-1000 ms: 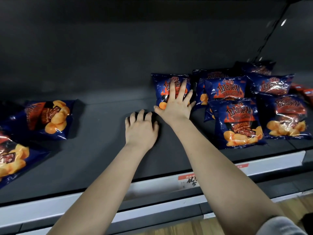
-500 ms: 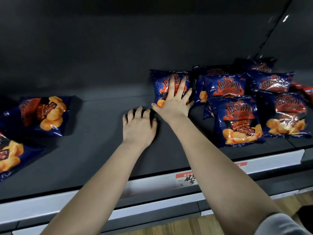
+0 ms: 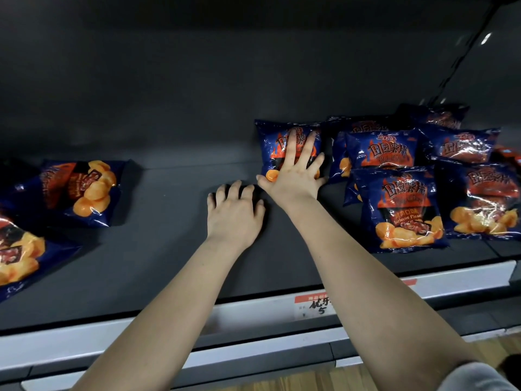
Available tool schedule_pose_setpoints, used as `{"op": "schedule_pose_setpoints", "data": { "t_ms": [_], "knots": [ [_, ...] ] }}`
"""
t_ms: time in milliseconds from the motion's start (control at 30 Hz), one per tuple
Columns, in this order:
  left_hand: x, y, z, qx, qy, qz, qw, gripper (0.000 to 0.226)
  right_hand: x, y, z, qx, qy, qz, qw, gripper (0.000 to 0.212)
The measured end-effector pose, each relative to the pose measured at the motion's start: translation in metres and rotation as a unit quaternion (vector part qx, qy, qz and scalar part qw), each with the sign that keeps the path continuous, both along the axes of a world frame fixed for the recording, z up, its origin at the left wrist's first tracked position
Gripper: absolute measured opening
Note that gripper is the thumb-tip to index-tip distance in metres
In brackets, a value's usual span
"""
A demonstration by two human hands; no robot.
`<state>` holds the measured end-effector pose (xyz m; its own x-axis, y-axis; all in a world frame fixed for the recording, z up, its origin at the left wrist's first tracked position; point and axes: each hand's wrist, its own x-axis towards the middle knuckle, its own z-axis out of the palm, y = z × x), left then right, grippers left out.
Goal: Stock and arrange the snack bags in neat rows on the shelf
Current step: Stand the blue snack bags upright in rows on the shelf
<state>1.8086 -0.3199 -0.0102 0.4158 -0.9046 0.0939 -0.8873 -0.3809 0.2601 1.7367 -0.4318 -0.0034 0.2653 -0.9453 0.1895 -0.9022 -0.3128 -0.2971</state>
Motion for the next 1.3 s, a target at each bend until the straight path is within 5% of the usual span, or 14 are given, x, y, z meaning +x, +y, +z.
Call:
{"op": "schedule_pose_setpoints", "data": {
  "t_ms": [567,767,1100,1300],
  "knots": [
    [0.002,0.005,0.001,-0.016,0.004,0.001,1.0,0.045,-0.006,0.006,0.007,0.007,-0.043,0.023,0.999,0.108],
    [0.004,0.012,0.008,-0.036,0.007,0.02,0.999,0.041,0.001,0.031,0.021,-0.127,-0.12,0.101,0.979,0.09],
    [0.053,0.082,0.022,-0.056,-0.003,0.113,0.992,0.031,0.058,0.09,0.031,-0.041,-0.119,0.264,0.956,0.072],
    [0.088,0.115,0.029,-0.129,-0.022,0.126,0.983,0.031,0.085,0.103,0.028,-0.001,-0.118,0.266,0.957,0.067]
  ]
}}
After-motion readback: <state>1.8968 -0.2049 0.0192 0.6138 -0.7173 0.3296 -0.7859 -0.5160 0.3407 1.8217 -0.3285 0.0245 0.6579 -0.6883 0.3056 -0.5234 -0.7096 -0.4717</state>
